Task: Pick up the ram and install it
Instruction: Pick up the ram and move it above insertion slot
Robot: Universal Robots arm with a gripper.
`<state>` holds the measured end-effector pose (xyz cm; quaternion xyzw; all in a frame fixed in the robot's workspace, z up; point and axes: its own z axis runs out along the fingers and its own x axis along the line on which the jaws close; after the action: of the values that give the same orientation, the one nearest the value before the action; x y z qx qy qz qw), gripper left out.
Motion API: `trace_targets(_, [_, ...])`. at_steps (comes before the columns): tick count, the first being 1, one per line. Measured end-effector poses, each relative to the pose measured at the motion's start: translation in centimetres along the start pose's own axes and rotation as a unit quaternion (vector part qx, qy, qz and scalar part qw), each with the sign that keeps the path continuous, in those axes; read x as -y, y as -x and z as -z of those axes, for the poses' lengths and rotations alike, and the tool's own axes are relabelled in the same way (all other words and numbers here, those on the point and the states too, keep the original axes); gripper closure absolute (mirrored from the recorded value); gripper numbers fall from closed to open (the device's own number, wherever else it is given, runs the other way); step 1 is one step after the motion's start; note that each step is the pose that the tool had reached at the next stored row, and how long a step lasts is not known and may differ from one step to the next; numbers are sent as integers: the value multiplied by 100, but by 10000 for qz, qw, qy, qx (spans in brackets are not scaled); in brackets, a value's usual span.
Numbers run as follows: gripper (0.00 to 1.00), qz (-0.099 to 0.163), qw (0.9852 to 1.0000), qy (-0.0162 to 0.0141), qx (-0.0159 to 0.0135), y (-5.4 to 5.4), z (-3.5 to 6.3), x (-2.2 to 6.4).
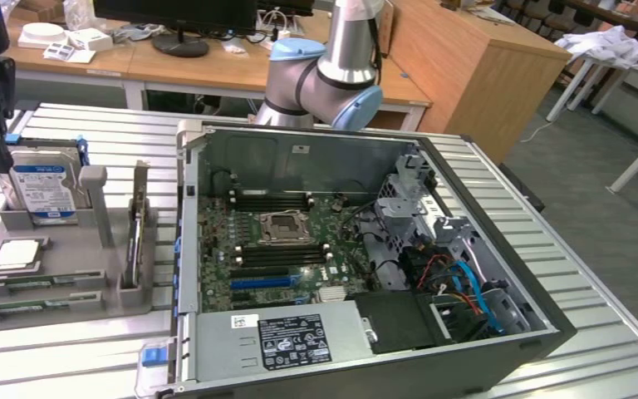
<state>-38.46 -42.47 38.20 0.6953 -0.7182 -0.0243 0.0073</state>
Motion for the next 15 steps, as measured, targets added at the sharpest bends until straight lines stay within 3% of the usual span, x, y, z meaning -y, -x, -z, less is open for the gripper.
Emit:
trace_targets(8, [89, 0, 10000, -18, 0, 1, 1, 9])
trace_targets(15, [89, 2, 10000, -18, 0, 2, 3, 81])
